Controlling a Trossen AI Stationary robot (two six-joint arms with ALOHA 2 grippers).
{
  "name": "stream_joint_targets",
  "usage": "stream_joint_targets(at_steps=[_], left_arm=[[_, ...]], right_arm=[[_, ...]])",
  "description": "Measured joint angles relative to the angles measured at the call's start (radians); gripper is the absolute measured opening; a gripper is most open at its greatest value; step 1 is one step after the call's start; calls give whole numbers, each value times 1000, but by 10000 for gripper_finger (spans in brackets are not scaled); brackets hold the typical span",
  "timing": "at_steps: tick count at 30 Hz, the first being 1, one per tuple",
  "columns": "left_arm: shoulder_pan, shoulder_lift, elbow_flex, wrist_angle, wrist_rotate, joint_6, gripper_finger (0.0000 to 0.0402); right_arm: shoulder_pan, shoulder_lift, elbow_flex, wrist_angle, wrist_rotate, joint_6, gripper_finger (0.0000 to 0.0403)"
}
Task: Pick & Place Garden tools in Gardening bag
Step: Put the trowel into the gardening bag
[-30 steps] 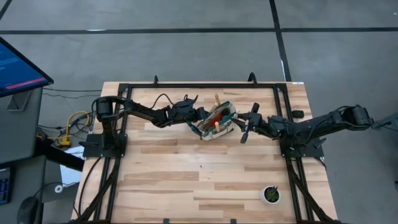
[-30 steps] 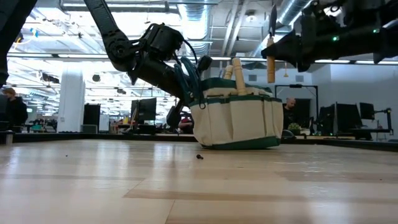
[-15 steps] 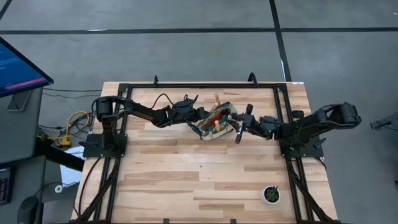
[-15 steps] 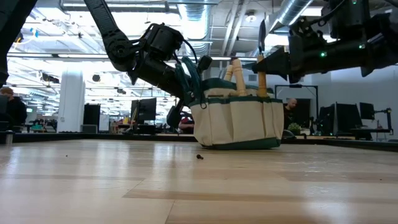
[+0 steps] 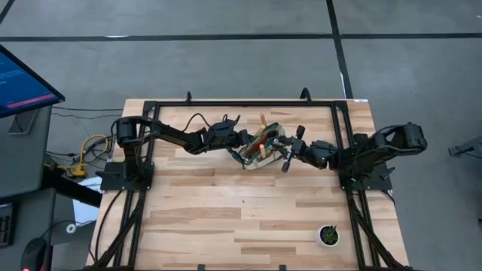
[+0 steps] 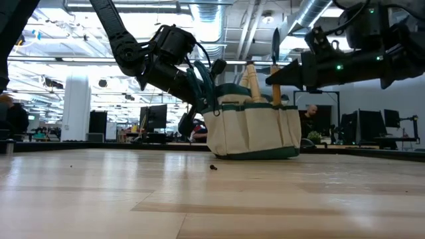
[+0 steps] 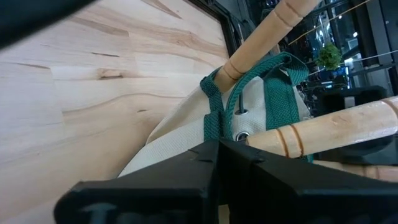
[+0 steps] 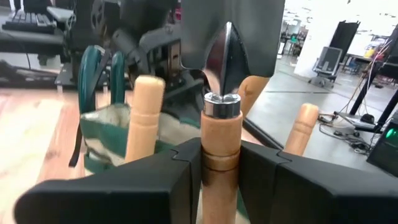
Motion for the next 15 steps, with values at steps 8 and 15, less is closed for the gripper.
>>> stream_joint_targets(at_steps=[8,15], left_arm=[[0,0,0,1,1,0,2],[0,0,0,4,4,0,2]], right_arm=[[21,52,0,28,-11,36,70],[62,52,0,-9,47,54,70]])
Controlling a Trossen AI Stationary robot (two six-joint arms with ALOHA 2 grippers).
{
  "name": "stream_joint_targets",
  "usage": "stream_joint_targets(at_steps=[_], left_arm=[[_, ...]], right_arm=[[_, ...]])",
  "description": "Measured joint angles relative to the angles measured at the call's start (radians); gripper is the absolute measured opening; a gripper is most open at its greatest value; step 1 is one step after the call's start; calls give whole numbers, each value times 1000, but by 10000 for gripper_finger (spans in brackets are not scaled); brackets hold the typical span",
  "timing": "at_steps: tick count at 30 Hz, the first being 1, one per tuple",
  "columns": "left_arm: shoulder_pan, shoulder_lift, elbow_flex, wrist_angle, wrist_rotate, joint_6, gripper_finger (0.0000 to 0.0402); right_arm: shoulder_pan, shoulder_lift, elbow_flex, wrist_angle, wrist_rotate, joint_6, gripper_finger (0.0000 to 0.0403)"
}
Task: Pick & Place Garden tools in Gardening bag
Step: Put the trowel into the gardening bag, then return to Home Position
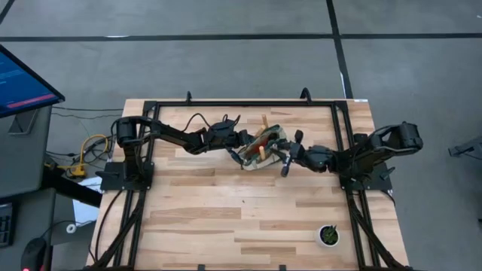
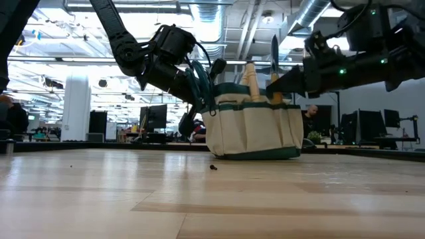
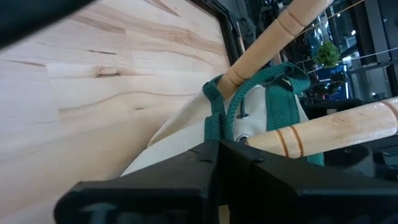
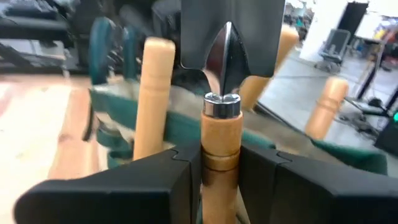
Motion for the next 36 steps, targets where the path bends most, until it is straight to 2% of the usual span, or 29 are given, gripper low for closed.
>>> stream_joint_targets(at_steps=[10,15,24,30,36], left_arm=[[0,0,0,9,-1,0,2],[0,0,0,16,-2,0,2],[0,0,0,26,-4,0,2],[0,-4,0,35,-4,0,2],[10,-65,0,37,-4,72,2]], right_arm=[[-5,94,0,-18,-3,87,72],[5,96,0,-21,-4,87,80],[11,14,-2,-33,-6,56,163],[20,-64,-2,-129,-5,53,221],[47,-204,-1,-152,10,-1,233]])
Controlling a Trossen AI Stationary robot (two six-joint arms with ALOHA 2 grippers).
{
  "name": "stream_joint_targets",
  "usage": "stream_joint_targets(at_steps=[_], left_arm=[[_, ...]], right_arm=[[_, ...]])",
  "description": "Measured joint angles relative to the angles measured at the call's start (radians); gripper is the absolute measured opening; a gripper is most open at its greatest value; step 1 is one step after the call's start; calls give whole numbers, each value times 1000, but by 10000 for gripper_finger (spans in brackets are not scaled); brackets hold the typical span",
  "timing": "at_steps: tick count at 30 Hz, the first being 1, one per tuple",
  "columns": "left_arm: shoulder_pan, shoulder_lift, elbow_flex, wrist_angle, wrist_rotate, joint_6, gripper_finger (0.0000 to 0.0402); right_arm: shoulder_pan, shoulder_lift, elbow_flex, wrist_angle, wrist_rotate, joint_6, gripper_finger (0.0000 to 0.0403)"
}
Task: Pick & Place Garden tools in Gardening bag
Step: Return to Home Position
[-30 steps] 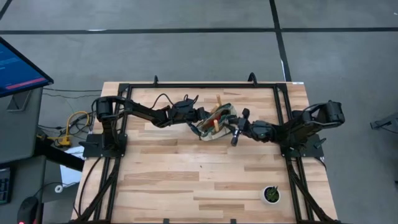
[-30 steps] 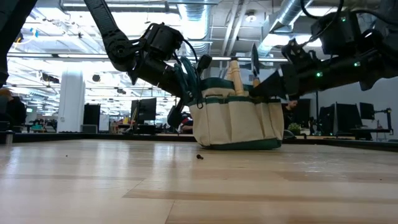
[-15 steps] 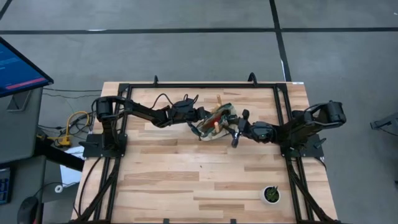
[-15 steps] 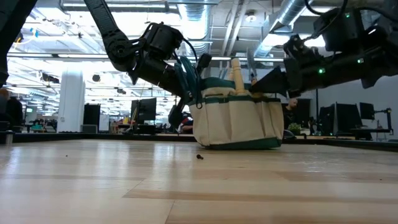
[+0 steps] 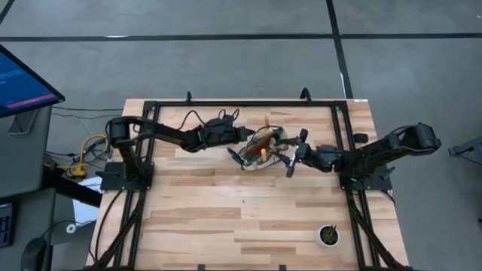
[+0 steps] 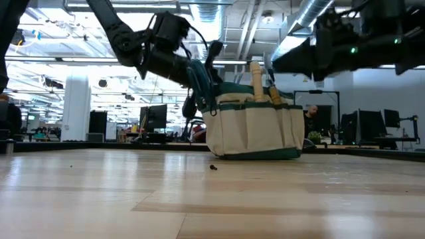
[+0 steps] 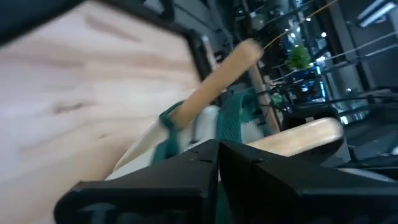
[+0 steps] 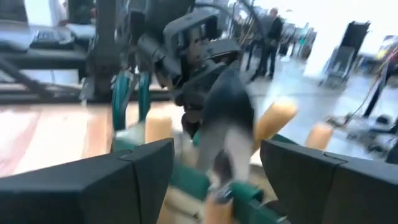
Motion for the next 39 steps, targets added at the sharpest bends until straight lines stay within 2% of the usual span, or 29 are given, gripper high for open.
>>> stream_joint_targets(at_steps=[7,11,15,20,23,27,30,35,39], left_arm=[[30,-125,0,-88,-2,104,2],[38,-203,-2,-174,-32,169,2],[38,-285,-2,-272,-86,229,2],[38,-387,-2,-365,-134,300,2],[37,-445,-2,-410,-159,333,2],[37,-508,-2,-461,-186,371,2],[36,-543,-2,-484,-191,386,2],[36,-574,-2,-514,-194,388,2],[35,-578,-2,-518,-191,388,2]], right_arm=[[33,-166,5,-3,122,-136,219],[16,-215,79,-12,155,-220,205],[-15,-193,228,-156,136,-242,172],[-40,-94,448,-526,134,-231,114],[-44,-30,534,-613,134,-242,82],[-40,8,561,-647,137,-256,52],[-39,0,561,-703,134,-201,36],[-40,-1,560,-835,57,-82,15],[-29,10,559,-910,36,-53,3]])
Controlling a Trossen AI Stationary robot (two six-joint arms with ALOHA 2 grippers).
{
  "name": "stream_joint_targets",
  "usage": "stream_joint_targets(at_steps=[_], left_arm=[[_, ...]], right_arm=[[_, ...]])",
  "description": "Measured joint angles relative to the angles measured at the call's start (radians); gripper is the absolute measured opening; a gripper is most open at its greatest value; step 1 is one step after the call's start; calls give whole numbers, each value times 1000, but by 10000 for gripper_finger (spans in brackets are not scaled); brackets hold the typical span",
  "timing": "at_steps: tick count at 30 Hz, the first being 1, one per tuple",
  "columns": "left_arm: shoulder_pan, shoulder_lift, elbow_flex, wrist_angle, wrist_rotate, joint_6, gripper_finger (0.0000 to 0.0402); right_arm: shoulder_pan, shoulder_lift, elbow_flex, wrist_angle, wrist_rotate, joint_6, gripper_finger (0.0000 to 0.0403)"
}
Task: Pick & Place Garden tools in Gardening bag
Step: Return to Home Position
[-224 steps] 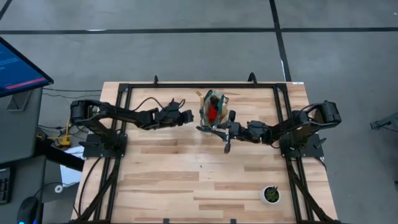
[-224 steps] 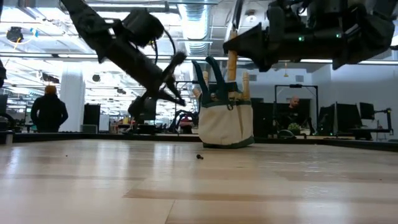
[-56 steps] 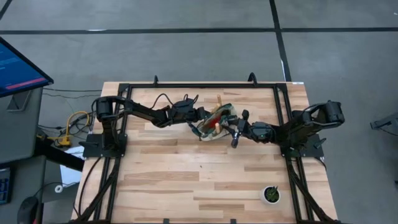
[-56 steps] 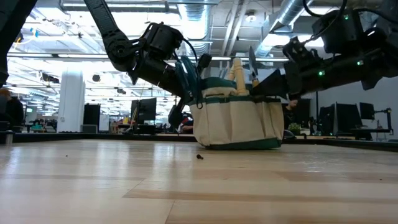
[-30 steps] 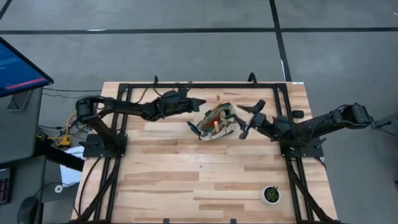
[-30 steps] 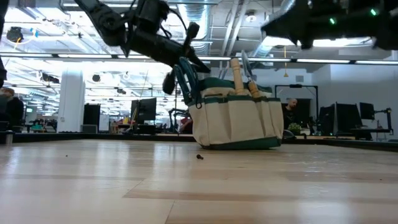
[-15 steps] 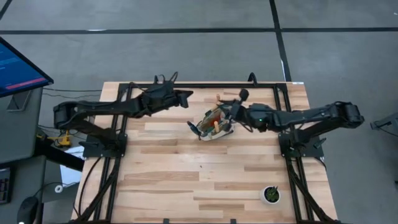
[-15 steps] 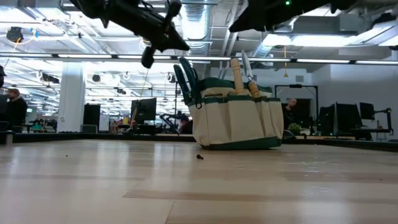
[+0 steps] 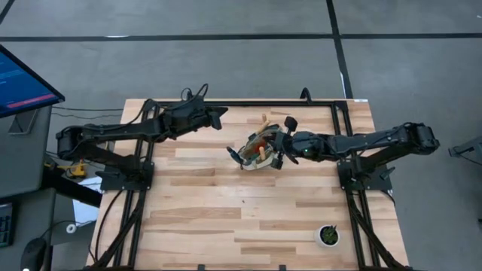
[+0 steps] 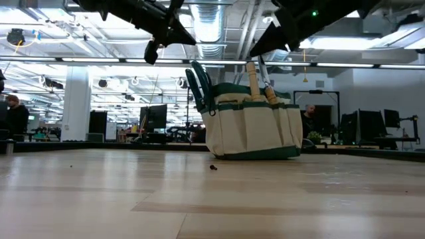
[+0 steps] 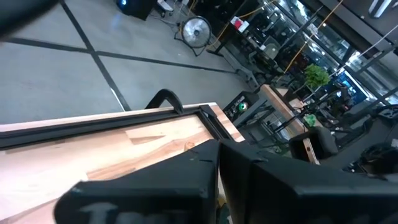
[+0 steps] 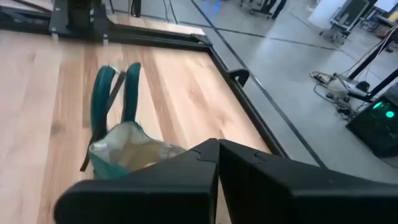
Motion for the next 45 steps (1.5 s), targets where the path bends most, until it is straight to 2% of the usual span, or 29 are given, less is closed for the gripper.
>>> stream_joint_targets(at_steps=[9,13,17,21,24,26,28,32,36,40,42,45], left_arm=[[-23,-11,0,-5,31,0,2],[-23,-94,-1,3,116,69,2],[-49,-236,0,-6,117,228,2],[-91,-377,2,-85,-10,340,2],[-149,-450,2,-220,-162,359,1],[-205,-476,1,-322,-276,358,1],[-266,-486,-20,-352,-378,359,1],[-368,-512,-118,-359,-468,350,1],[-426,-608,-230,-331,-414,276,1],[-457,-737,-344,-237,-259,260,1],[-463,-801,-399,-166,-182,259,1],[-465,-890,-479,-110,-102,259,1]], right_arm=[[23,-80,0,7,17,-14,3],[53,-217,15,115,8,-99,1],[55,-388,8,65,6,-110,1],[47,-578,-31,-31,4,-70,1],[45,-708,-69,-129,0,-9,1],[47,-804,-108,-181,3,34,1],[46,-897,-153,-209,13,62,1],[46,-1068,-251,-227,28,87,1],[46,-1239,-329,-242,53,115,0],[46,-1246,-358,-309,56,126,0],[46,-1232,-368,-287,49,141,0],[47,-1244,-431,-331,23,202,0]])
